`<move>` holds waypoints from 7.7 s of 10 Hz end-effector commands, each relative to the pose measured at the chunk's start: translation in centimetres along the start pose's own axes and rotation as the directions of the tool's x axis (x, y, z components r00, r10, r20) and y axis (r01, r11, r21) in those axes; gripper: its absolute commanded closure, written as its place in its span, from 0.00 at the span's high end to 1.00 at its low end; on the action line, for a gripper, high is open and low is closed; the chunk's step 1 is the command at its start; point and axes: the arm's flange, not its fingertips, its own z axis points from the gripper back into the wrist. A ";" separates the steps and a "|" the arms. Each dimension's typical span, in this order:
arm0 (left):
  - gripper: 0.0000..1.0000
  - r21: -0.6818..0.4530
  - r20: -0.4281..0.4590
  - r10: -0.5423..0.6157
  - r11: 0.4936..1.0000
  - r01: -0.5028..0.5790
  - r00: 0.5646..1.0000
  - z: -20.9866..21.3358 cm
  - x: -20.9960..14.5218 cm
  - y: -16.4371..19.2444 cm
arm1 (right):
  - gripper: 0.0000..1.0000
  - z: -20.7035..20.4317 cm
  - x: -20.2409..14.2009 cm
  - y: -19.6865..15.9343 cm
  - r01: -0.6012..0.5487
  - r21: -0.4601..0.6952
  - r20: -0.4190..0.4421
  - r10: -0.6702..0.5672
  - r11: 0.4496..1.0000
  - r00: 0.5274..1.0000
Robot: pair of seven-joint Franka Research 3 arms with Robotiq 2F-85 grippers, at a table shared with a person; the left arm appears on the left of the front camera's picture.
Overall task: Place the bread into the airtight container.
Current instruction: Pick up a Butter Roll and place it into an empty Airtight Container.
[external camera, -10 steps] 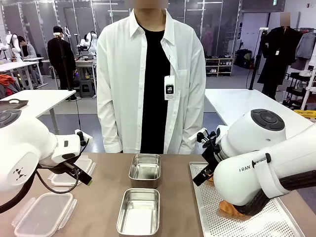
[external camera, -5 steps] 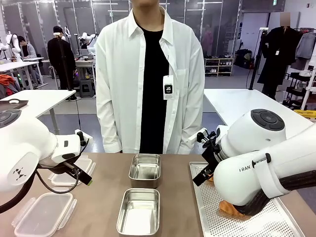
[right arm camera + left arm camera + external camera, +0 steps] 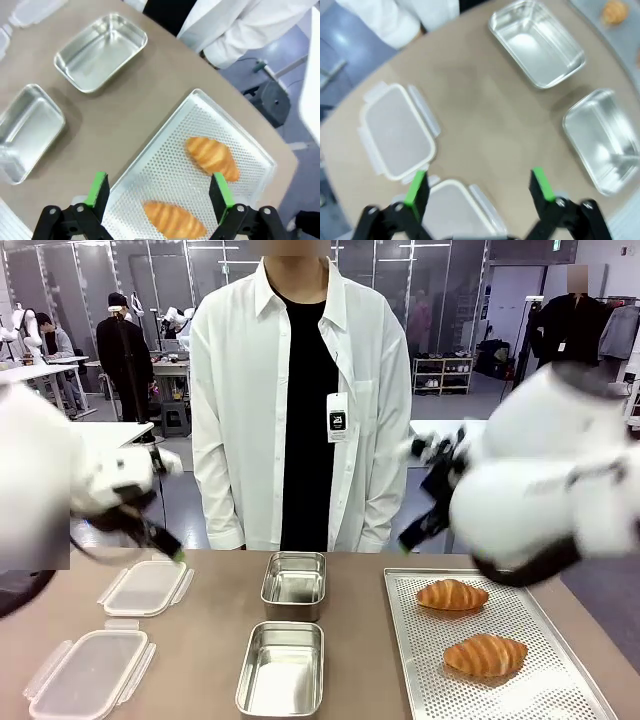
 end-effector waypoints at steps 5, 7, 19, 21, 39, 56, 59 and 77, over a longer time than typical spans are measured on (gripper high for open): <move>1.00 -0.243 -0.023 0.008 0.970 -0.013 1.000 27.2 1.2 8.1 | 1.00 25.2 -4.0 -8.6 -0.114 0.134 -0.017 0.117 0.984 0.993; 1.00 -0.242 0.033 0.026 0.970 -0.017 0.999 32.6 -2.4 9.6 | 1.00 29.9 -9.2 -10.7 -0.117 0.076 0.004 0.117 0.990 0.993; 1.00 -0.193 0.129 0.070 0.980 -0.044 0.989 38.1 -6.6 10.7 | 1.00 32.8 -13.1 -11.4 -0.250 0.027 0.058 0.249 0.968 0.967; 1.00 -0.193 0.129 0.070 0.980 -0.044 0.989 38.1 -6.6 10.7 | 1.00 32.3 -12.1 -8.9 -0.740 0.028 -0.015 0.741 0.672 0.672; 1.00 -0.193 0.129 0.070 0.980 -0.044 0.989 38.1 -6.6 10.7 | 1.00 -2.7 -12.4 -5.3 -0.729 0.417 -0.181 0.836 0.543 0.519; 1.00 -0.193 0.129 0.070 0.980 -0.044 0.989 38.1 -6.6 10.7 | 1.00 -14.5 -14.5 -7.0 -0.625 0.471 -0.225 0.770 0.622 0.597; 1.00 -0.193 0.129 0.070 0.980 -0.044 0.989 38.1 -6.6 10.7 | 0.81 -15.1 -14.4 -7.6 -0.600 0.485 -0.204 0.750 0.636 0.629; 1.00 -0.193 0.129 0.070 0.980 -0.044 0.989 38.1 -6.6 10.7 | 0.39 1.0 1.1 14.1 -0.561 0.346 -0.250 0.650 0.752 0.717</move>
